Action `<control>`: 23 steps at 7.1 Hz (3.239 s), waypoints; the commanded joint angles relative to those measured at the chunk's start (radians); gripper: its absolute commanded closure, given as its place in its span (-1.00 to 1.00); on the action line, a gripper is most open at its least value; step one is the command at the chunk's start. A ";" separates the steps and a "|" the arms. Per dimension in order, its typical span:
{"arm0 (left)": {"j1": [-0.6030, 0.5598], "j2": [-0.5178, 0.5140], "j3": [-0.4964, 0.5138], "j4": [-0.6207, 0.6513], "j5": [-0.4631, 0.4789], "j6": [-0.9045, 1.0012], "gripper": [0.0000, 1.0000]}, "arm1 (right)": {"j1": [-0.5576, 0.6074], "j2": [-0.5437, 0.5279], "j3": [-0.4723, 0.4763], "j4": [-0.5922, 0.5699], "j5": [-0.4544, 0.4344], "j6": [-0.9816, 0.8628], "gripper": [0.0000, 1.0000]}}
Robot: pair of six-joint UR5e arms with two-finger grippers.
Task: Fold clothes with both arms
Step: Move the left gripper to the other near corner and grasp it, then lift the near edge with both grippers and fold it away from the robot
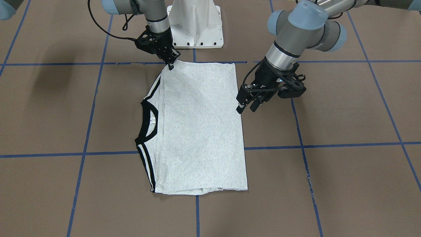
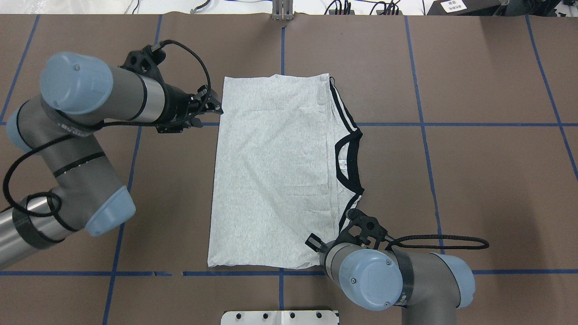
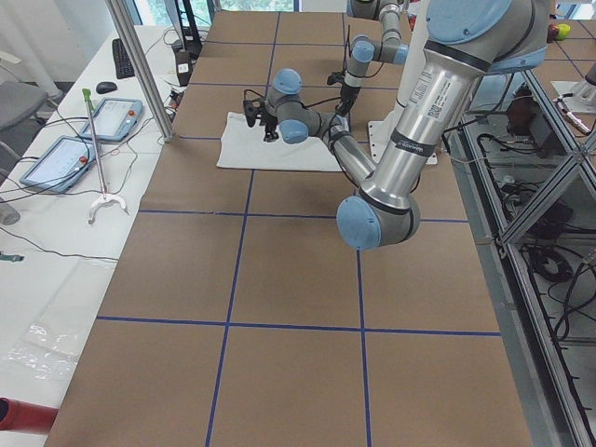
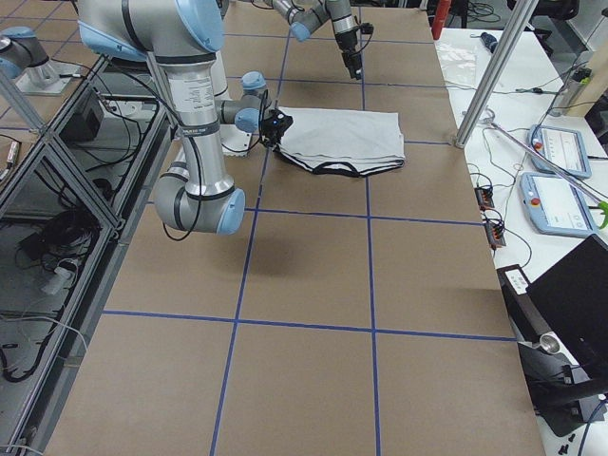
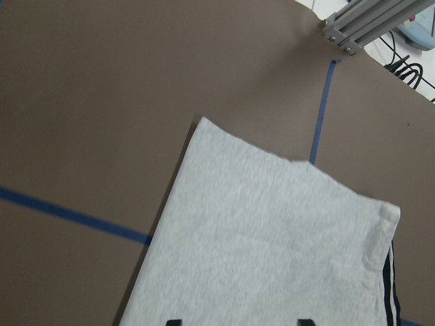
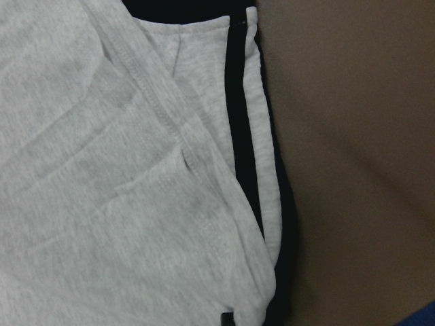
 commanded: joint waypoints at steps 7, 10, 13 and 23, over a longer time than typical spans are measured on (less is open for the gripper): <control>0.388 0.252 -0.155 0.003 0.112 -0.303 -0.28 | 0.001 -0.004 0.021 0.001 0.000 0.000 1.00; 0.419 0.254 -0.132 0.003 0.113 -0.303 -0.28 | 0.000 -0.004 0.021 0.001 0.000 0.000 1.00; 0.445 0.243 -0.115 0.003 0.113 -0.303 -0.27 | -0.002 -0.003 0.020 0.001 0.000 0.000 1.00; 0.453 0.227 -0.091 0.002 0.136 -0.289 1.00 | -0.002 -0.004 0.020 0.001 0.000 0.000 1.00</control>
